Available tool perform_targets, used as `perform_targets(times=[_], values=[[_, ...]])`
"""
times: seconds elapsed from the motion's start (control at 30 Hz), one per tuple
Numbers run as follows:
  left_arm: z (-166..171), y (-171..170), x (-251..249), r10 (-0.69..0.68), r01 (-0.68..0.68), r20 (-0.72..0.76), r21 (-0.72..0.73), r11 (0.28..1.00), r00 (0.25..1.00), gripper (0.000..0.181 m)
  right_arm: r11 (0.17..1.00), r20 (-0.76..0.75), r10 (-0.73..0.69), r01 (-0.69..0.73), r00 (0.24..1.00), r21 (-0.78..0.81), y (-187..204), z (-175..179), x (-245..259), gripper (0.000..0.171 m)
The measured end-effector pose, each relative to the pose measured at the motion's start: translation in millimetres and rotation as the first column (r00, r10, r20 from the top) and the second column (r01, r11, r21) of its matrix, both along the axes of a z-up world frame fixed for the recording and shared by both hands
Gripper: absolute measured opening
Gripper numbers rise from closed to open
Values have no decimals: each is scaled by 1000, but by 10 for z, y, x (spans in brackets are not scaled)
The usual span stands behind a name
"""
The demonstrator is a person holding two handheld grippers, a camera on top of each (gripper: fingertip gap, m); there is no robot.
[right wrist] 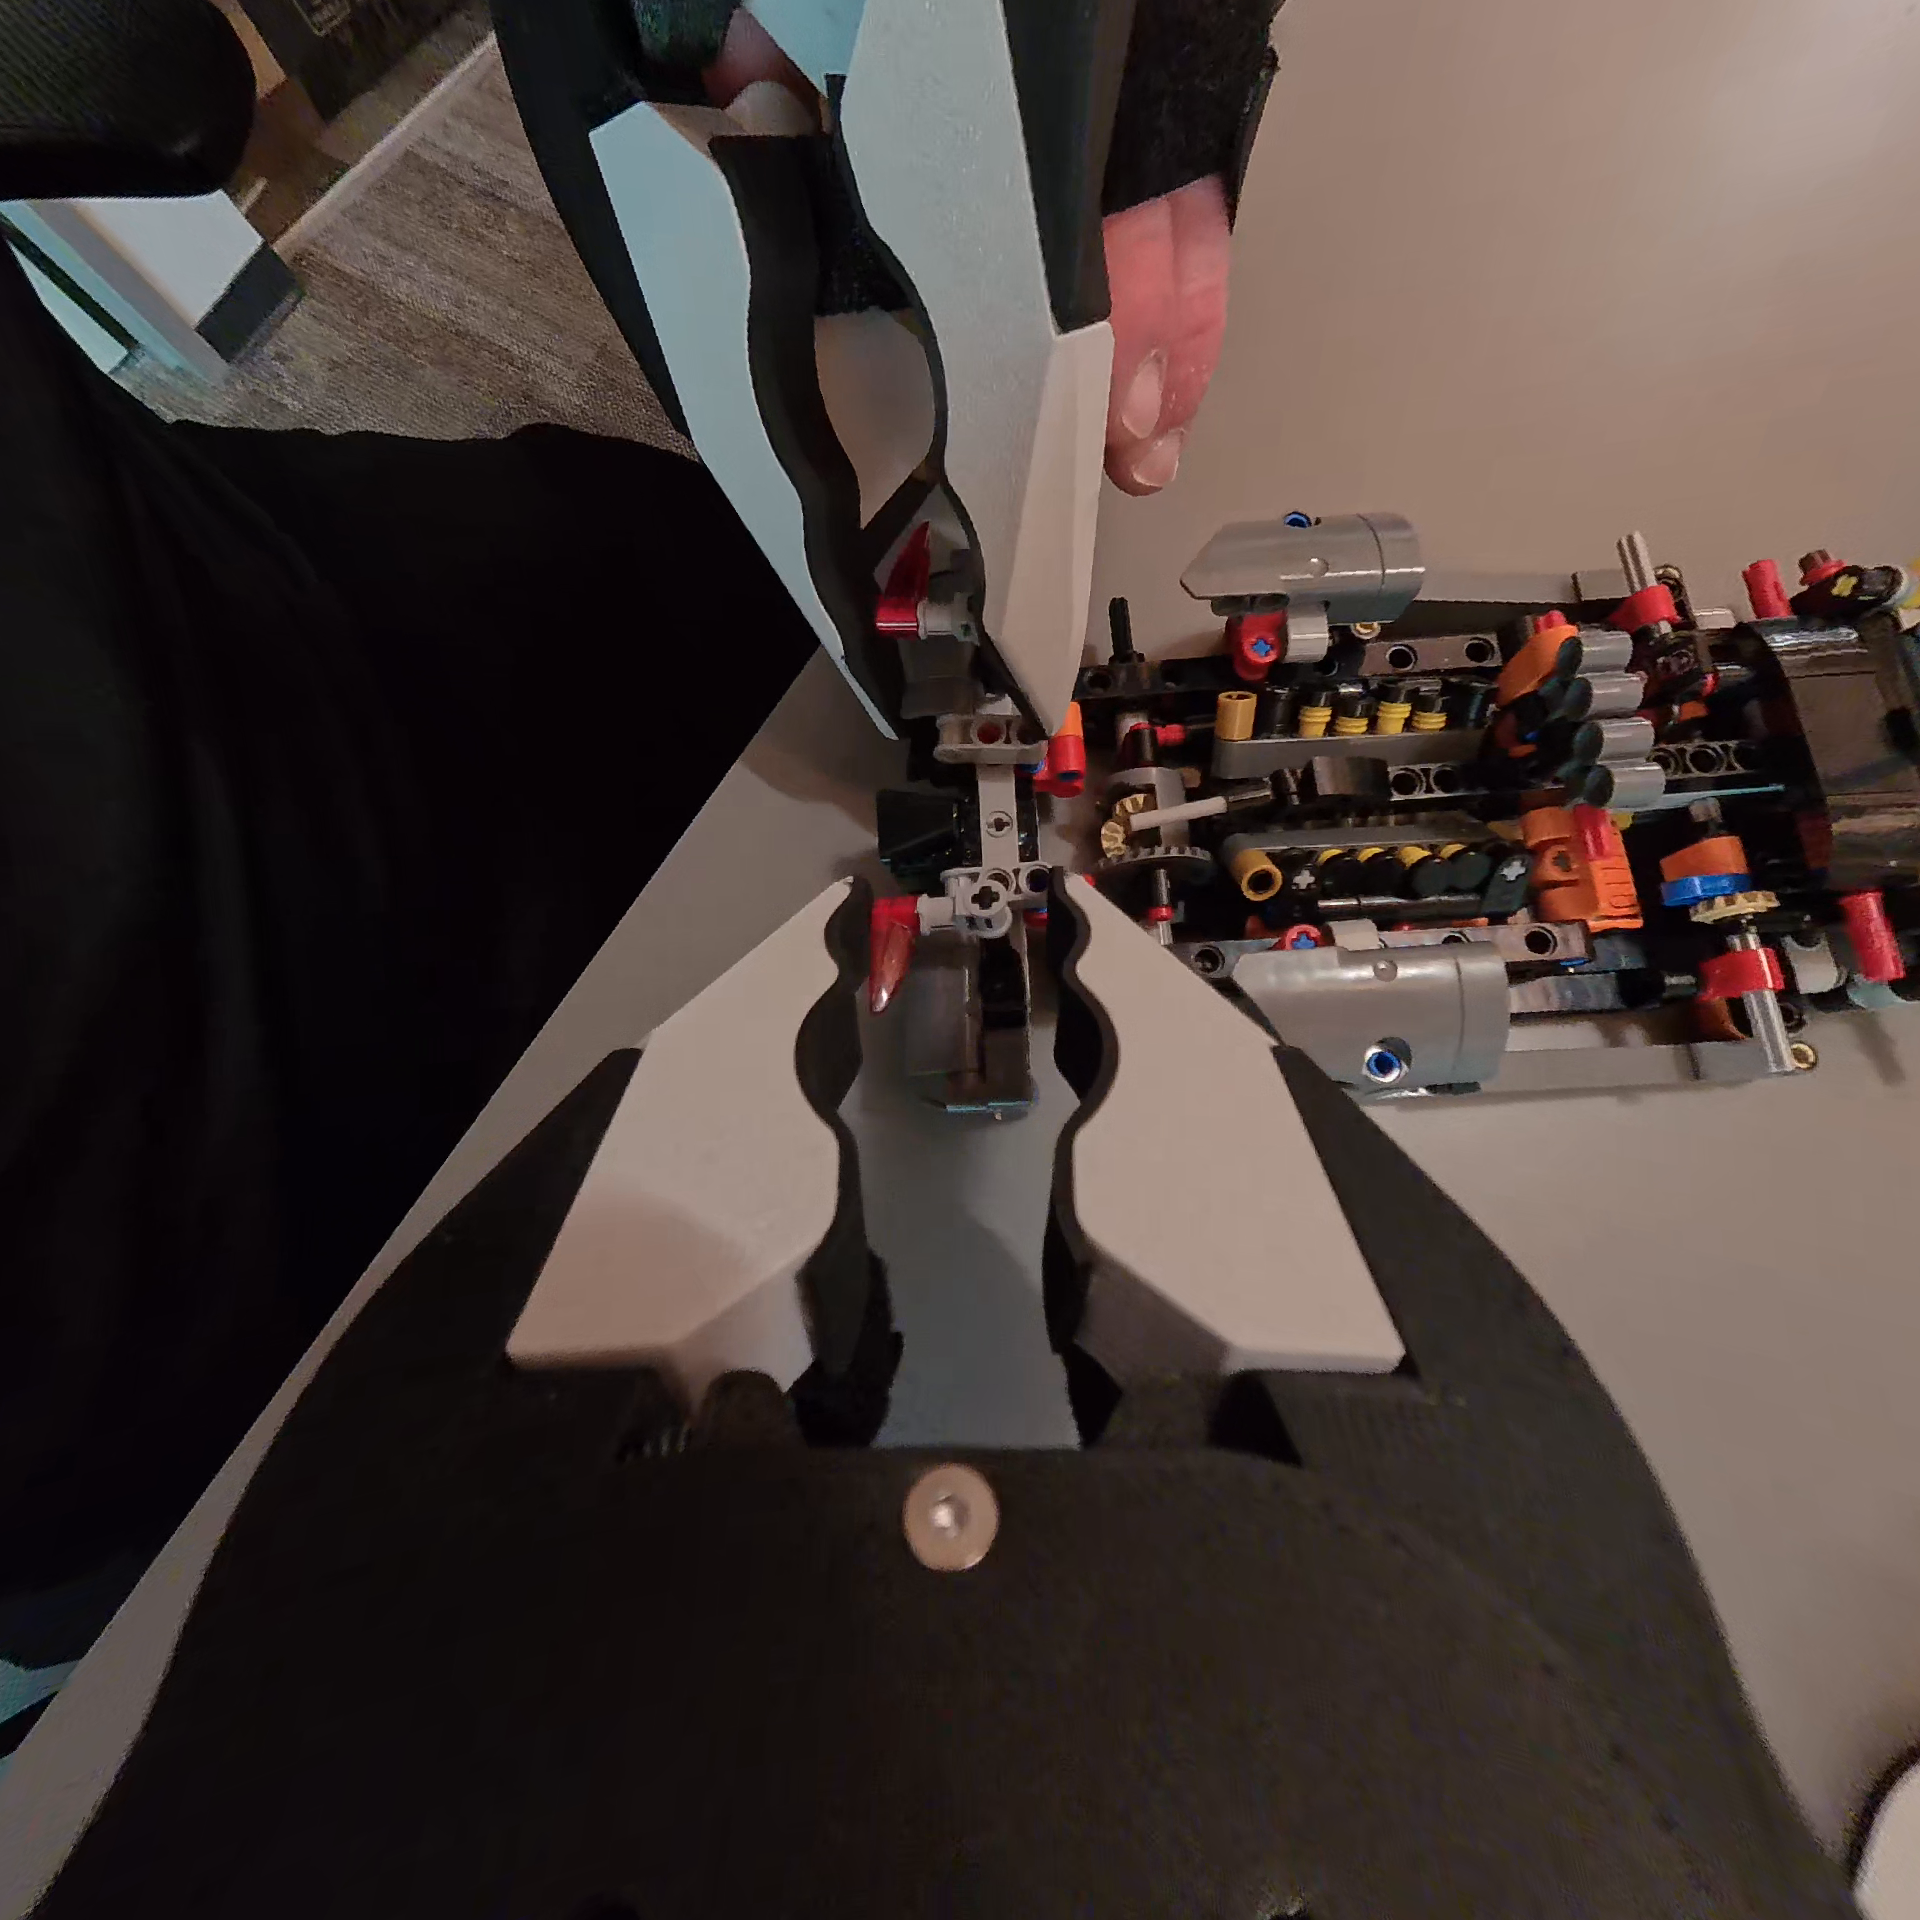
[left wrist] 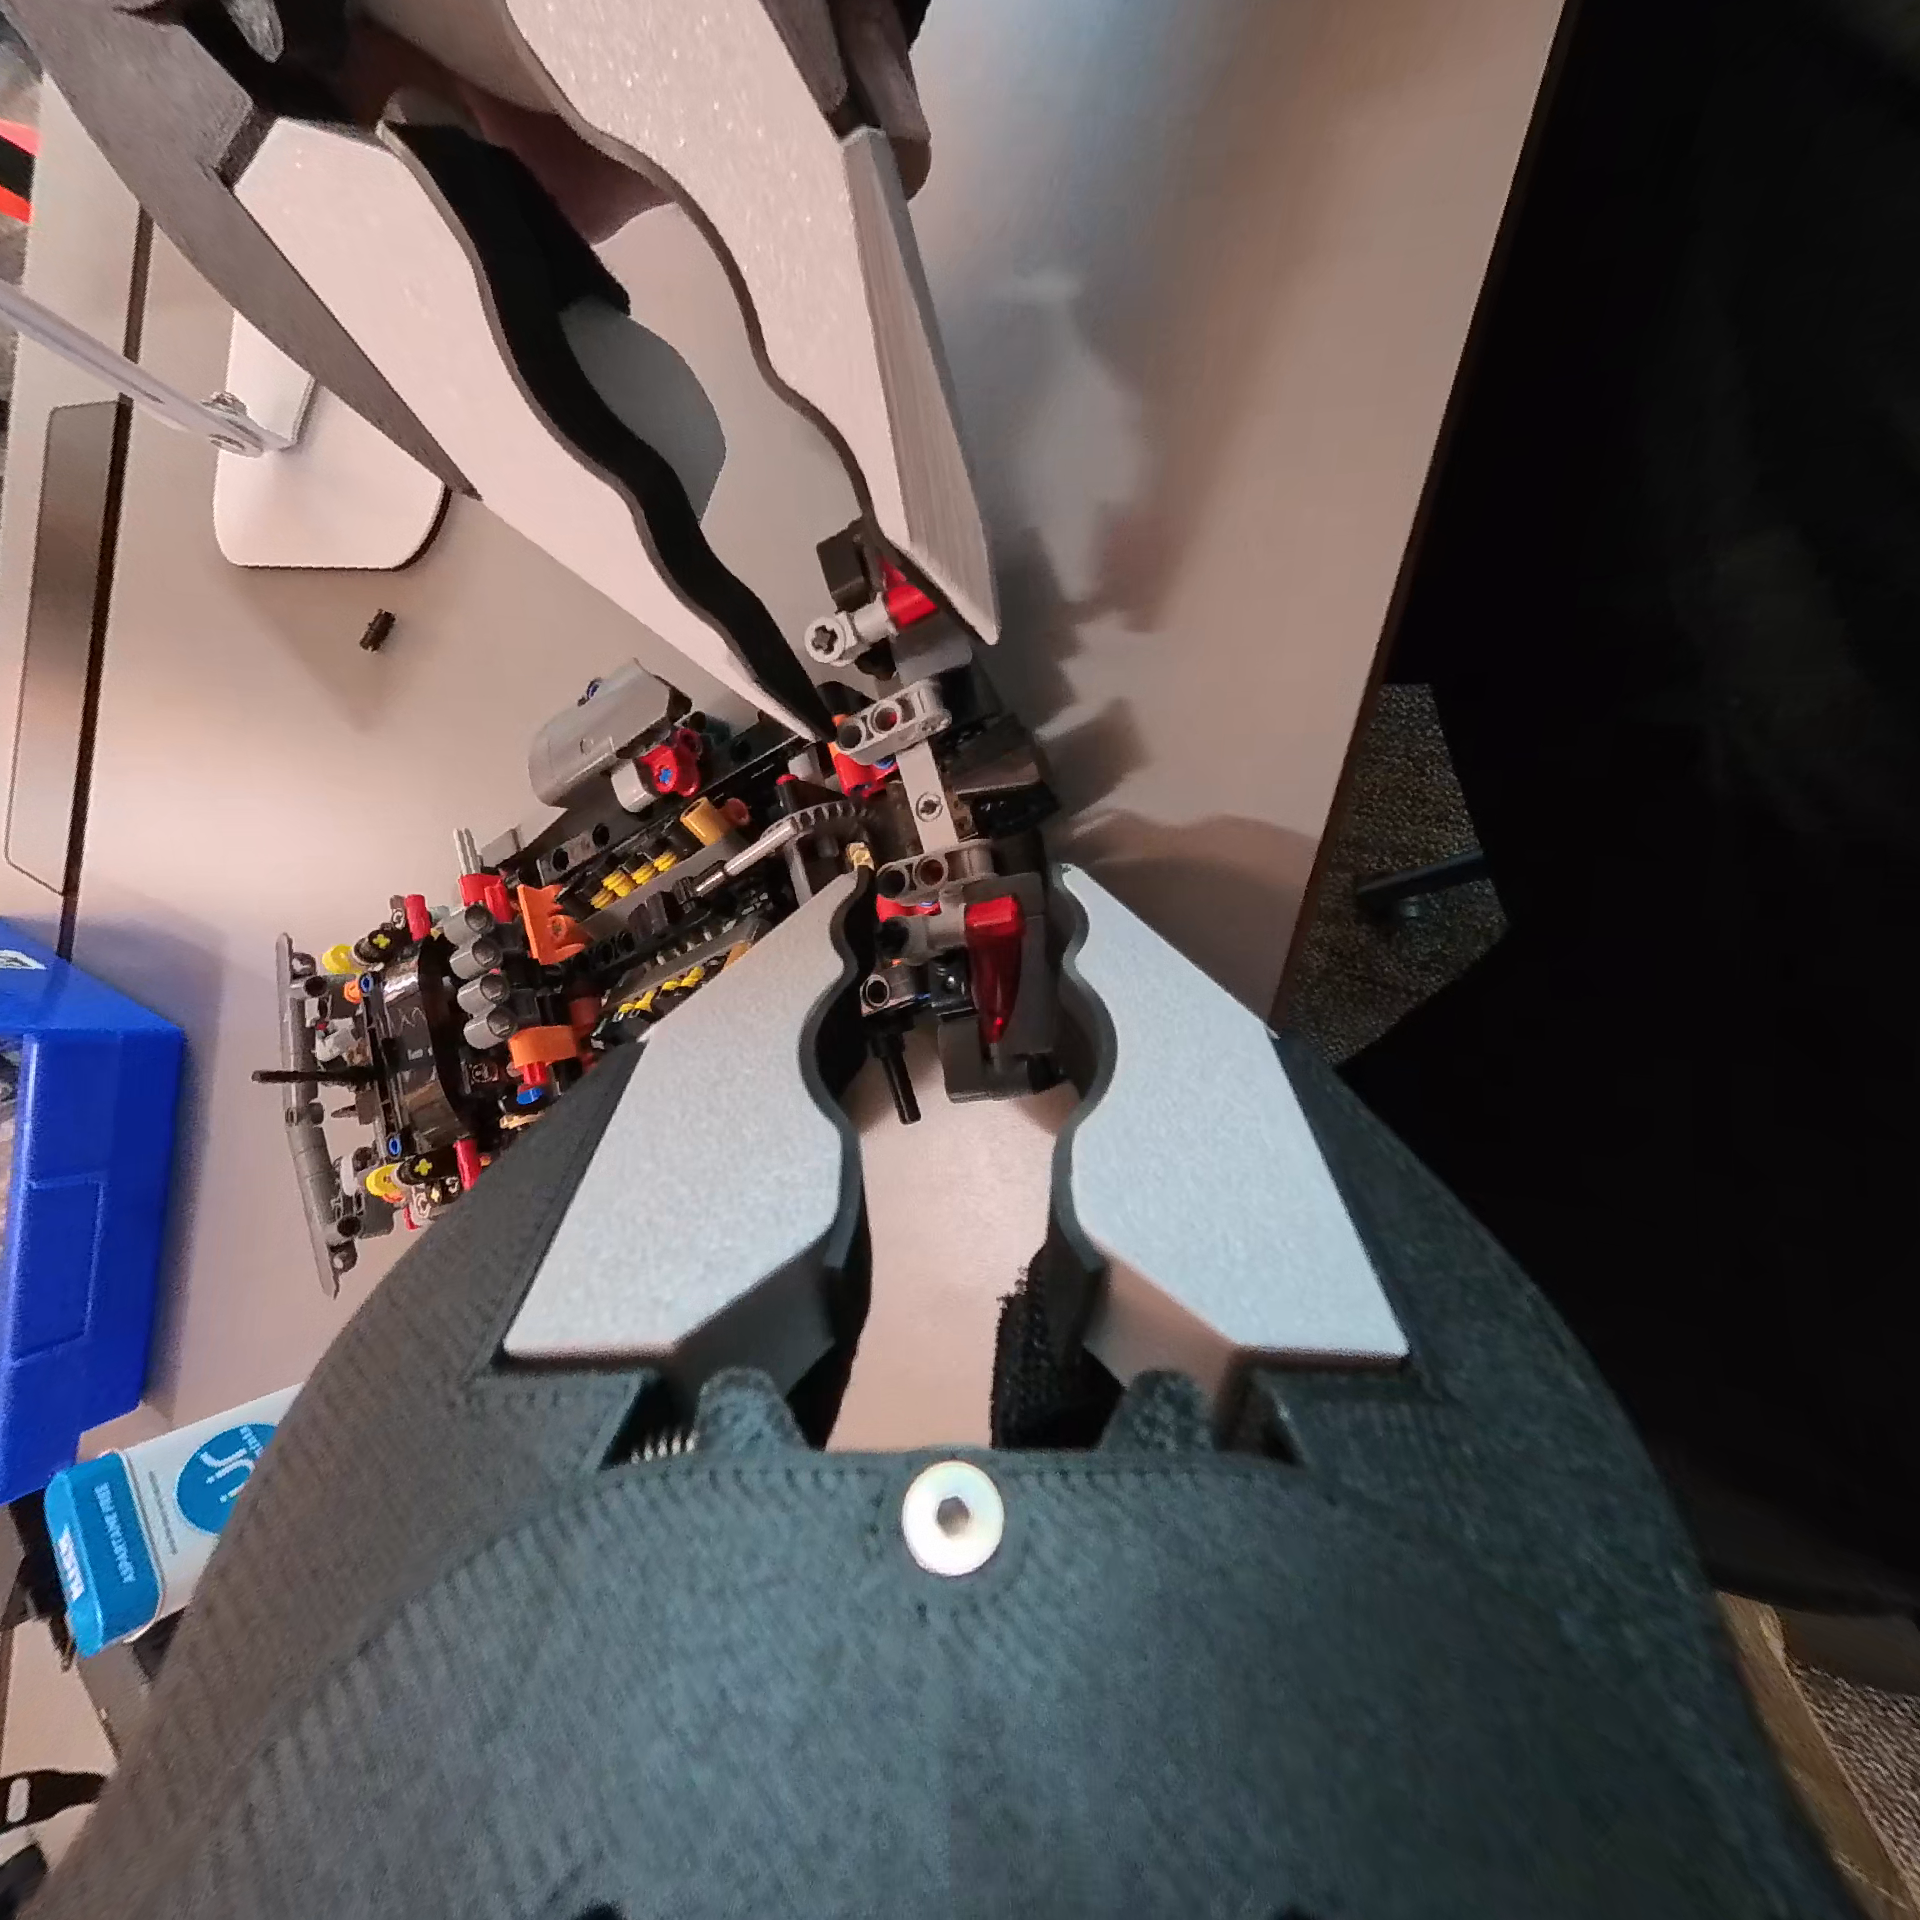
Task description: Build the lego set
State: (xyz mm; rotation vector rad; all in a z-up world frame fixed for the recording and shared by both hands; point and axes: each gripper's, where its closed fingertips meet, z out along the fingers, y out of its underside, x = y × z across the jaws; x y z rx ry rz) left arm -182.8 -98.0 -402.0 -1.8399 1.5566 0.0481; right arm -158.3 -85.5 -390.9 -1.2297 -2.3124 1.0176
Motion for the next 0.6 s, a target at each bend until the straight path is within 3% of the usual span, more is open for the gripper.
perform_targets(times=[0.37, 0.6], values=[[-31, -11, 4, 16, -16, 15, -31, 999, 1000, 30, 995, 48, 59, -62, 997, 76, 6, -22, -10, 30], [-33, -8, 3, 22, -22, 15, -45, 999, 1000, 30, 998, 41, 58, -59, 997, 29, 11, -36, -6, 30]])
